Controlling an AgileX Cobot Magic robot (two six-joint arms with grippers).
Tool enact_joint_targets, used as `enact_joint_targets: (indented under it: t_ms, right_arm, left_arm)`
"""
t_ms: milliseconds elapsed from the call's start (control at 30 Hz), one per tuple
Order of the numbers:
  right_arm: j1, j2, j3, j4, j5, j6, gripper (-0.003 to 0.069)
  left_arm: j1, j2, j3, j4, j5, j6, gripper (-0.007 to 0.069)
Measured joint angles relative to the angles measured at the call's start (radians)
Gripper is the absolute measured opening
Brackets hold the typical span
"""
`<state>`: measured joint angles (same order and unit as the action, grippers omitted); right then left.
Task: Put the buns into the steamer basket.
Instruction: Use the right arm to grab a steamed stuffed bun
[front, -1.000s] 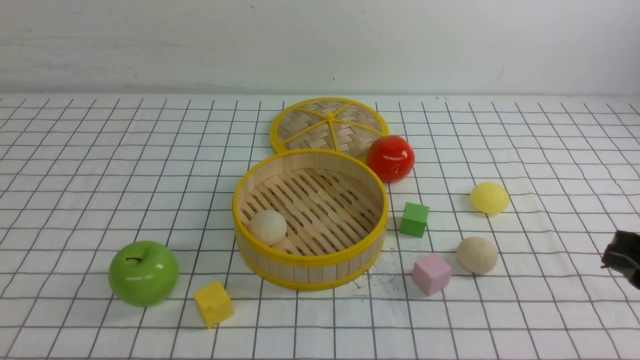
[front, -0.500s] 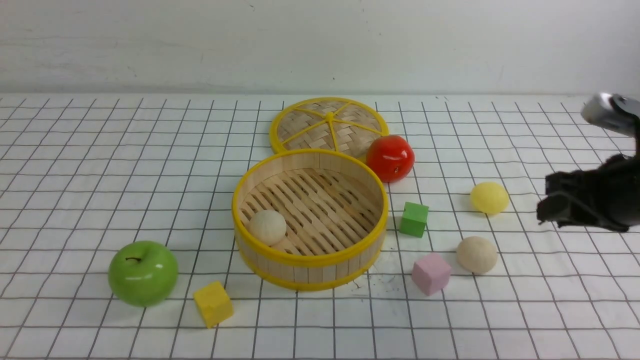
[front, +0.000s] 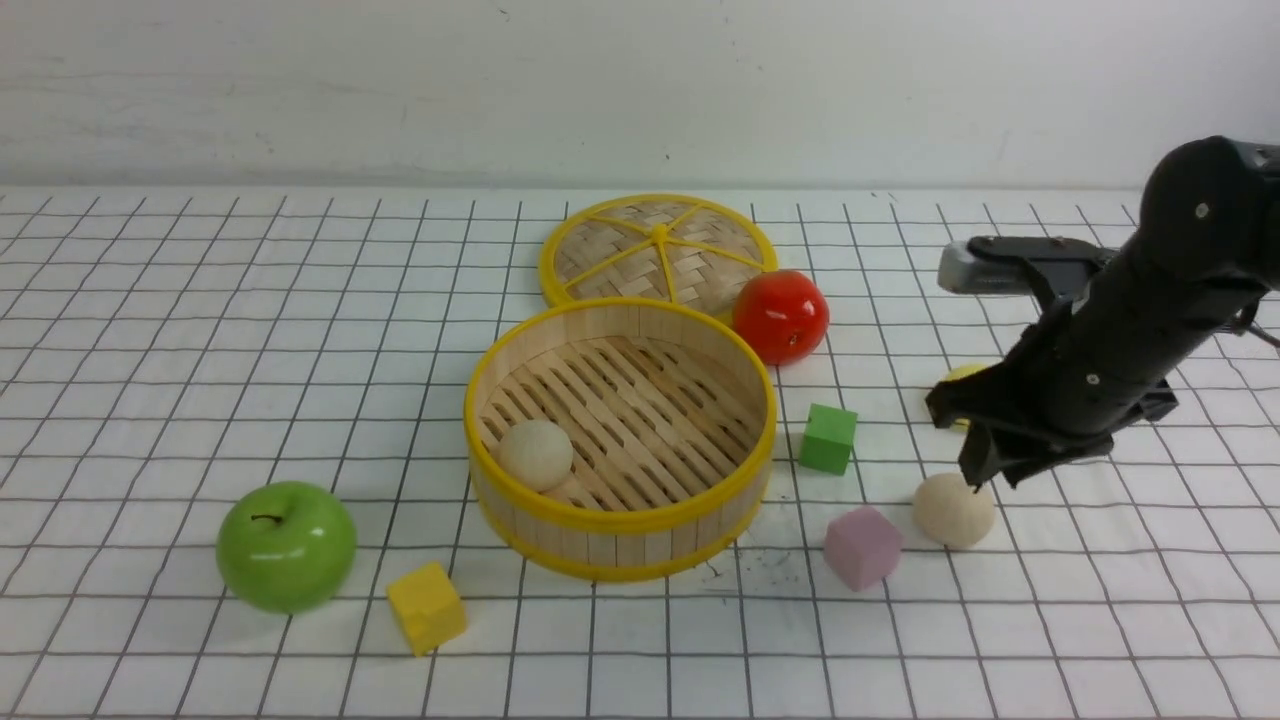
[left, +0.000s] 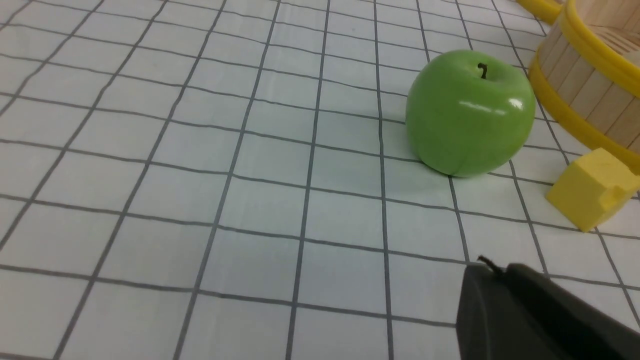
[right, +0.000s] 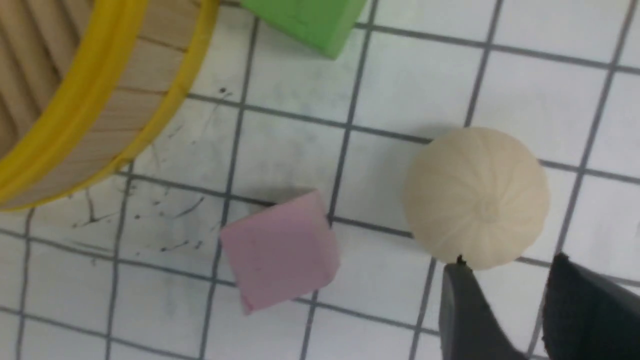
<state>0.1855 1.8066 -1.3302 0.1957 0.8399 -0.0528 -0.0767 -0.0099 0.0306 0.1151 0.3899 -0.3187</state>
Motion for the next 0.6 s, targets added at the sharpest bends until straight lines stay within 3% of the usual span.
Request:
enact_joint_targets:
  t_ms: [600]
  right_arm:
    - [0.014,0.122,-0.005,-0.031,-0.079,0.031,0.0239]
  left_arm:
    - [0.000,0.000,0.000,0.000,-0.002,0.000,0.0040]
